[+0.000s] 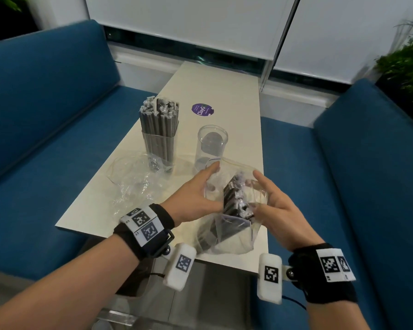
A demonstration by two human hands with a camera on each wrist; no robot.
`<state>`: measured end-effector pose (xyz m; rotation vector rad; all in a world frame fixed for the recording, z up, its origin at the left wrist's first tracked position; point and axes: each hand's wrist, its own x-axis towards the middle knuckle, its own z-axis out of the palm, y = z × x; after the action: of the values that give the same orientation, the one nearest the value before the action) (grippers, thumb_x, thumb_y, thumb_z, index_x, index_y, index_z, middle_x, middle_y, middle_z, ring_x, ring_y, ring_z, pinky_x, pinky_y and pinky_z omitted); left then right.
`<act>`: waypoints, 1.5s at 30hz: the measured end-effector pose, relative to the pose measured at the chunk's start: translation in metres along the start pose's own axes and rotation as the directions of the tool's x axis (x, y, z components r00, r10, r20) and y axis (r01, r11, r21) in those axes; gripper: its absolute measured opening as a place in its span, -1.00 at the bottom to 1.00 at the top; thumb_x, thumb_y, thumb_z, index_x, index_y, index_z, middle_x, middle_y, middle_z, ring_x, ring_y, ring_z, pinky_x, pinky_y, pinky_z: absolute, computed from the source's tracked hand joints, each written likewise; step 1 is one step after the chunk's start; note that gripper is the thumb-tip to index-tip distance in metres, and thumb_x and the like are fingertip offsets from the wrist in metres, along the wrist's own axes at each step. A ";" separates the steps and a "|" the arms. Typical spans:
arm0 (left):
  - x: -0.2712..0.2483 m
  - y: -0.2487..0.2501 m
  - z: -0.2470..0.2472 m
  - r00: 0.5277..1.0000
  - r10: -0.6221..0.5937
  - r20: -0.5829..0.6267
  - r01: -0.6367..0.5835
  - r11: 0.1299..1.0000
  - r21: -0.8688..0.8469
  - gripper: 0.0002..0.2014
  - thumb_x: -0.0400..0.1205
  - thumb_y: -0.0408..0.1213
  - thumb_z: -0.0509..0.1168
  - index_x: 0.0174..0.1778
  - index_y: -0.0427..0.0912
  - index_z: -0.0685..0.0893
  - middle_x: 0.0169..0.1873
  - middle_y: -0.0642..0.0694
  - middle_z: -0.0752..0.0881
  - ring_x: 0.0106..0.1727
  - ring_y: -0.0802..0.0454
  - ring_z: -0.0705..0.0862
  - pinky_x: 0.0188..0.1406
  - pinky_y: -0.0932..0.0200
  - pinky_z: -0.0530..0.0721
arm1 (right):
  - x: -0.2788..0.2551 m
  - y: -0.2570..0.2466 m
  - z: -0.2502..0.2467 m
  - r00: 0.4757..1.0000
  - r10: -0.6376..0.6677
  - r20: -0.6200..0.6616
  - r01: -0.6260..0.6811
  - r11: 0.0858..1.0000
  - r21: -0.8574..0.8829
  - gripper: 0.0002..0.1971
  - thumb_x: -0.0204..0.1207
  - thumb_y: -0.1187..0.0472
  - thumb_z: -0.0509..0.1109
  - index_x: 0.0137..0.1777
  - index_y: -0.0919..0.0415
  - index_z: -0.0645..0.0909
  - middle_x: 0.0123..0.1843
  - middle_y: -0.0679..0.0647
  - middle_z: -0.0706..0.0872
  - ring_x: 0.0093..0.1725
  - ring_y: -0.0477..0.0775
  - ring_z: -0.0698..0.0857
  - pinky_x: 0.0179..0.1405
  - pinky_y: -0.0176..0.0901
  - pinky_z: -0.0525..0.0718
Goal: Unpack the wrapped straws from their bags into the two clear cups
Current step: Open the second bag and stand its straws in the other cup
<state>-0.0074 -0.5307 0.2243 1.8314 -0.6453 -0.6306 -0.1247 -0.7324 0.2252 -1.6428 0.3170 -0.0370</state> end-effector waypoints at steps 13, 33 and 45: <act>-0.005 -0.001 -0.023 0.988 0.009 0.156 -0.007 1.000 -0.012 0.11 0.44 -0.48 0.49 0.82 0.15 0.03 0.67 0.19 0.32 0.47 0.10 0.55 -0.07 0.23 0.79 | -0.020 -0.018 0.027 0.986 -0.026 -0.166 0.079 0.943 0.323 -0.46 0.67 0.67 0.24 0.53 0.20 0.60 0.30 0.19 0.87 0.01 0.04 0.92 -0.05 -0.25 0.85; -0.003 0.001 -0.042 0.979 0.160 0.128 -0.137 0.975 -0.177 -0.08 0.50 -0.68 0.34 0.70 0.15 0.28 0.58 0.12 0.47 0.10 0.04 0.65 -0.16 0.19 0.75 | -0.005 -0.013 0.059 0.962 -0.097 -0.256 0.028 0.965 -0.260 0.08 0.48 0.66 0.25 0.80 -0.34 0.10 0.69 -0.41 0.41 0.14 -0.03 0.83 -0.16 -0.16 0.80; 0.027 -0.020 -0.026 0.993 -0.075 0.087 0.077 0.997 -0.025 -0.07 0.33 -0.41 0.63 0.65 0.06 0.46 0.33 0.01 0.78 0.24 0.01 0.80 0.30 -0.02 0.78 | 0.044 0.013 0.031 0.989 0.144 -0.045 -0.148 0.871 -0.469 -0.08 0.61 0.49 0.30 0.87 -0.02 -0.01 0.41 -0.07 0.58 -0.28 -0.08 0.70 -0.32 -0.23 0.68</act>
<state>0.0324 -0.5265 0.2103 1.8169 -0.6228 -0.7692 -0.0787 -0.7130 0.2023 -2.0983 0.4845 0.1610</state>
